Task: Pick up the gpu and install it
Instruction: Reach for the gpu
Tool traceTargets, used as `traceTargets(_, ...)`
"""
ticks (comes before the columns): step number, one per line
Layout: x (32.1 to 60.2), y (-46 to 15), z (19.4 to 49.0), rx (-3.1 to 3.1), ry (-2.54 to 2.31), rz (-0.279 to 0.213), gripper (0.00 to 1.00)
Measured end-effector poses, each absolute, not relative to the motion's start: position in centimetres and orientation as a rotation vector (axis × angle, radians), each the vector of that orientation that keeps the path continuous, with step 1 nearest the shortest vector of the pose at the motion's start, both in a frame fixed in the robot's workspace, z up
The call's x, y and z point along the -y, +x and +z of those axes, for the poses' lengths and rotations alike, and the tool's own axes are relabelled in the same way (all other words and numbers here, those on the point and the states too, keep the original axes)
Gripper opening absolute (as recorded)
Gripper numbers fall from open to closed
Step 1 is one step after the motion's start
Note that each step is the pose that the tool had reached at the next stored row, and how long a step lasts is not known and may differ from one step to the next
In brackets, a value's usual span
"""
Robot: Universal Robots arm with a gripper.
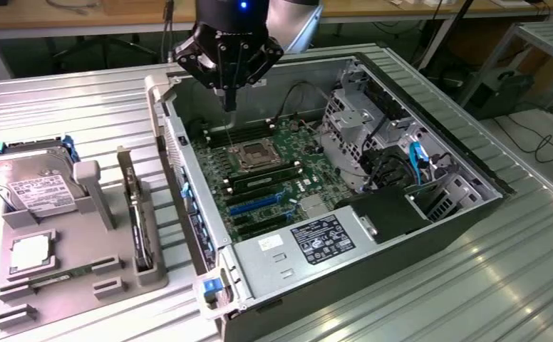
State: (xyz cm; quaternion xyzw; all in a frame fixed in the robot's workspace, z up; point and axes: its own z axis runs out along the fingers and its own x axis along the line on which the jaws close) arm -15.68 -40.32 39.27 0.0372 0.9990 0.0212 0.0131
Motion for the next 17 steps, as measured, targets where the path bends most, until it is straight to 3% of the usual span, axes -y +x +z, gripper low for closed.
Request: traceTargets(17,41.7,-20.6,39.0,-3.115,0.106,0.064,0.11)
